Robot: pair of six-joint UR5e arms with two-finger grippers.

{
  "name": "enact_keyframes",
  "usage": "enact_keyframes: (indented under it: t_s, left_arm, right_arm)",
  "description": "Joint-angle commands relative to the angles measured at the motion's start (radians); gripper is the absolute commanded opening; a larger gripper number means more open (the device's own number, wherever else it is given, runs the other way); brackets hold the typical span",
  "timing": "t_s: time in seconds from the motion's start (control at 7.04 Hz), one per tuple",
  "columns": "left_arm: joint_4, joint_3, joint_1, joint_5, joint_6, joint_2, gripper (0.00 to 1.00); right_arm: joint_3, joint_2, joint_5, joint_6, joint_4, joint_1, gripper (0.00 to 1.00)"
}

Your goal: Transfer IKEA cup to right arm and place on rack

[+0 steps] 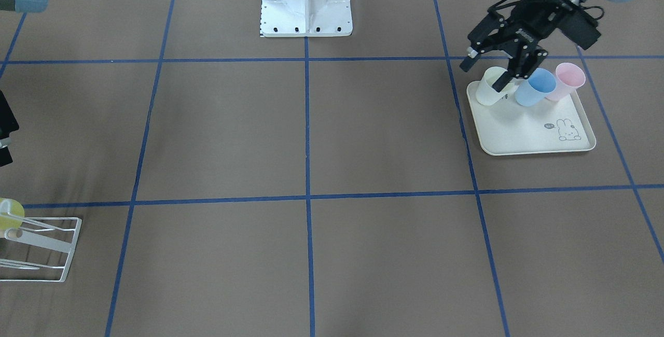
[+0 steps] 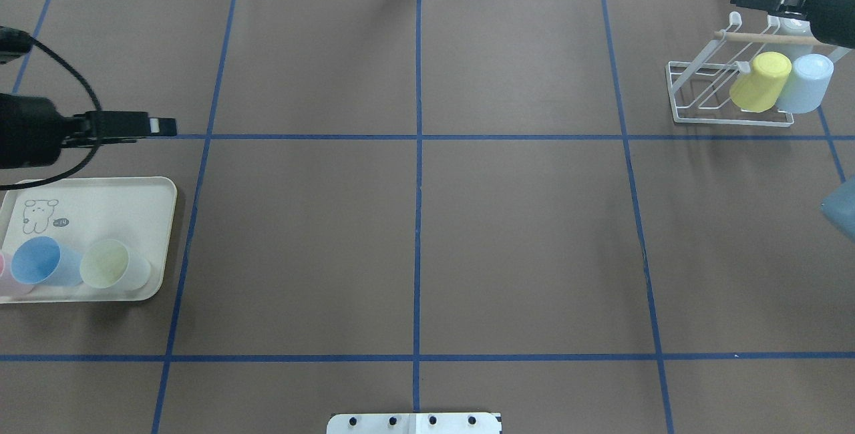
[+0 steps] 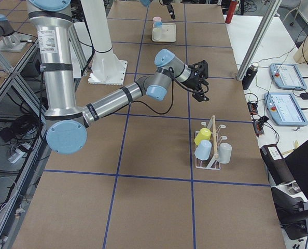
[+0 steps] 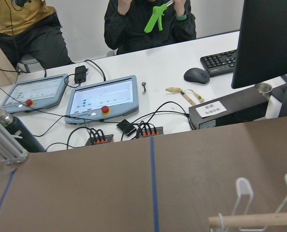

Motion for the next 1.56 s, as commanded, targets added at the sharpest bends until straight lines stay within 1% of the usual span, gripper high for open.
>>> enact_keyframes:
  t_s: [0.0,0.14,0.28,0.57,0.71,0.99,1.42]
  left_arm:
    - [0.004,0.029,-0.161,-0.153,0.434,0.213,0.99]
    - [0.004,0.065,-0.192,-0.155,0.604,0.281,0.99]
    - [0.002,0.11,-0.204,-0.153,0.727,0.316,0.99]
    - [0.002,0.212,-0.205,-0.153,0.838,0.321,0.99]
    - [0.001,0.249,-0.205,-0.147,0.895,0.324,0.99]
    - [0.001,0.289,-0.198,-0.141,0.905,0.321,0.99]
    - [0.001,0.315,-0.191,-0.141,0.906,0.32,0.99]
  right_arm:
    - [0.01,0.078,0.095,0.122,-0.008,-0.029,1.0]
    - [0.01,0.103,0.098,0.177,-0.006,-0.069,1.0]
    - [0.006,0.138,0.092,0.243,-0.008,-0.109,1.0]
    - [0.002,0.184,0.086,0.36,0.0,-0.154,1.0]
    - [0.002,0.19,0.083,0.367,0.003,-0.166,1.0]
    - [-0.001,0.195,0.083,0.365,0.003,-0.175,1.0]
    - [-0.001,0.195,0.084,0.365,0.003,-0.177,1.0]
